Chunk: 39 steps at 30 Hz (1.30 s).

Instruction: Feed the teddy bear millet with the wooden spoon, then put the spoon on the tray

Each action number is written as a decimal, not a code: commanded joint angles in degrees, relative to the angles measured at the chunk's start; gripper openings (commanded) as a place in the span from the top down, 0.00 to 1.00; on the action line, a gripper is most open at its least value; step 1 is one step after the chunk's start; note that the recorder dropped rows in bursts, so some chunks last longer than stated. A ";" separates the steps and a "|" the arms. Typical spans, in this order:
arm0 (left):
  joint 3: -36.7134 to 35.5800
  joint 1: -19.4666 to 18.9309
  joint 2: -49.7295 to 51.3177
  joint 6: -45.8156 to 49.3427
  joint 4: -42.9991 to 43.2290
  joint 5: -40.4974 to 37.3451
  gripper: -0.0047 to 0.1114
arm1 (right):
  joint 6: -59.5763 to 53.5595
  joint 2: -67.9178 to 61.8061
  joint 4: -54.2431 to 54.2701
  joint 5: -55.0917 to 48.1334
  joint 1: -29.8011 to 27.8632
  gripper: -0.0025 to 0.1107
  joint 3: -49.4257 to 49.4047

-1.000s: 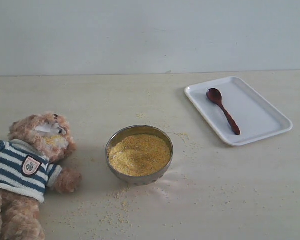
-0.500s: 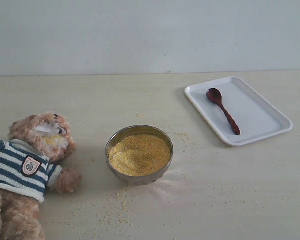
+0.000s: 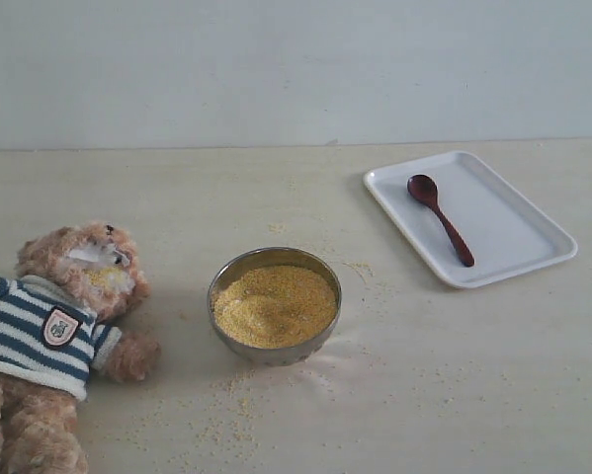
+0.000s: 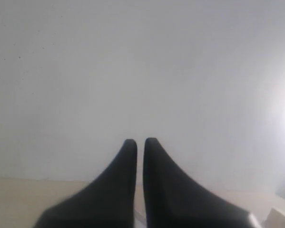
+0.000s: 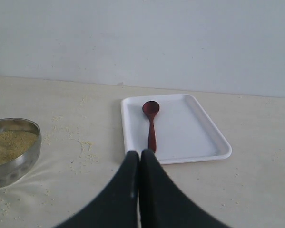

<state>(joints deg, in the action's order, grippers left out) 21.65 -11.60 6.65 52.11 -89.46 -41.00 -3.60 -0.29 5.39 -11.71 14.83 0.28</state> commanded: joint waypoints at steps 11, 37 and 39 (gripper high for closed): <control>-12.29 6.35 -6.65 2.20 6.37 6.19 0.92 | -0.14 0.29 0.10 0.36 0.13 0.98 -0.28; -12.54 6.24 -6.65 -27.16 43.14 10.06 0.92 | -0.14 0.29 0.10 0.36 0.13 0.98 -0.28; -12.99 6.24 -6.65 -30.17 45.73 12.66 0.92 | -0.14 0.29 0.10 0.36 0.13 0.98 -0.28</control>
<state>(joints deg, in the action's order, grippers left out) 9.39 -5.66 0.14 25.68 -46.74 -30.86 -3.60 -0.29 5.39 -11.71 14.83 -0.03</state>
